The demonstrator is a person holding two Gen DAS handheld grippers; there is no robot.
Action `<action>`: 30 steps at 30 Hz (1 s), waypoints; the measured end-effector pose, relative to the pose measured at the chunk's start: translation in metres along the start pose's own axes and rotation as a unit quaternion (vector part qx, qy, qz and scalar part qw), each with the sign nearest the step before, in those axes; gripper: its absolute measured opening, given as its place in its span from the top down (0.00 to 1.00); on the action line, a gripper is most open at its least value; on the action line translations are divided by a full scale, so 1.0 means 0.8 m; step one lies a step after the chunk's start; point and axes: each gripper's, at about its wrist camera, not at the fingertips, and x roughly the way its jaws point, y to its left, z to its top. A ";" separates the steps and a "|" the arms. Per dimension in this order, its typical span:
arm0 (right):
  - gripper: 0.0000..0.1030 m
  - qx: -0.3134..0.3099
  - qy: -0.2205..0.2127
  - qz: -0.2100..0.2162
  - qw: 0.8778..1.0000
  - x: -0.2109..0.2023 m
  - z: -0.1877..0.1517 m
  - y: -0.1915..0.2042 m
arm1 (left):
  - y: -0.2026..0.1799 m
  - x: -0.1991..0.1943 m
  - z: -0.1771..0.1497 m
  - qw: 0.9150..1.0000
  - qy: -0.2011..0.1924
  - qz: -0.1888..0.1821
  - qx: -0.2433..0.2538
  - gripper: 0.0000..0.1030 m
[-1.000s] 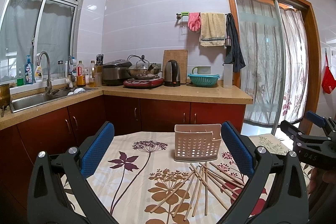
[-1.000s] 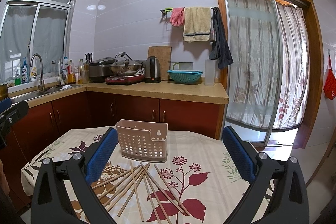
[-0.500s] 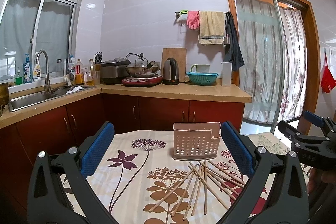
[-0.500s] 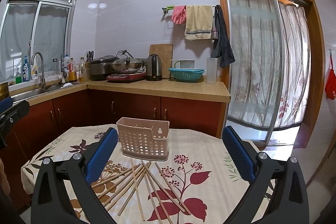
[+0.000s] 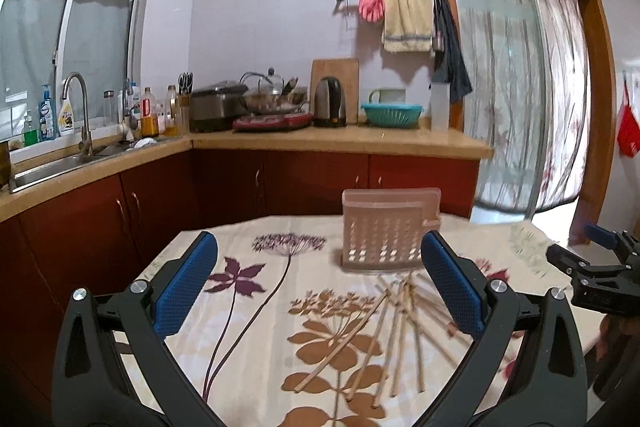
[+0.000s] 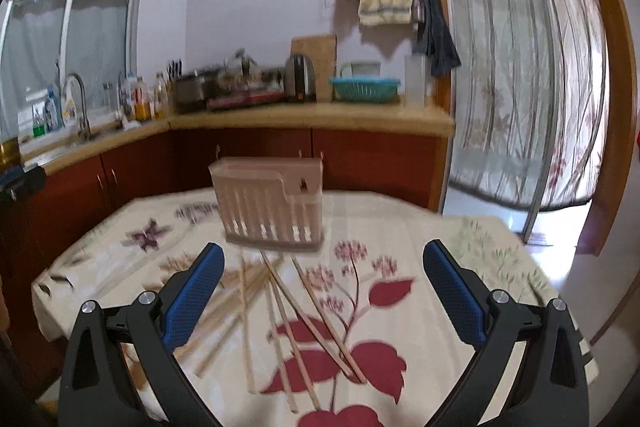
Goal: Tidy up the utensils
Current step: 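Lower the right tool onto a wooden chopstick while the left tool lowers onto another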
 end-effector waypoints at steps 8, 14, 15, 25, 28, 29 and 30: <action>0.49 -0.013 0.057 0.031 0.998 0.049 -0.068 -0.011 | 0.014 0.052 -0.054 0.998 0.057 -0.005 -0.001 0.04; 0.67 -0.002 0.098 0.069 0.993 0.079 -0.100 -0.021 | 0.015 0.074 -0.075 0.997 0.078 0.002 0.010 0.04; 0.69 -0.004 0.104 0.072 0.992 0.083 -0.104 -0.021 | 0.015 0.077 -0.079 0.997 0.081 0.002 0.012 0.04; 0.72 -0.022 0.138 0.076 0.987 0.108 -0.123 -0.023 | 0.017 0.099 -0.093 0.995 0.103 0.004 0.013 0.04; 0.72 -0.018 0.147 0.078 0.986 0.112 -0.124 -0.027 | 0.018 0.102 -0.095 0.994 0.106 0.003 0.012 0.04; 0.72 -0.017 0.150 0.078 0.985 0.113 -0.124 -0.028 | 0.018 0.102 -0.094 0.994 0.106 0.003 0.012 0.04; 0.72 -0.016 0.153 0.078 0.985 0.114 -0.124 -0.029 | 0.018 0.102 -0.095 0.994 0.106 0.003 0.013 0.04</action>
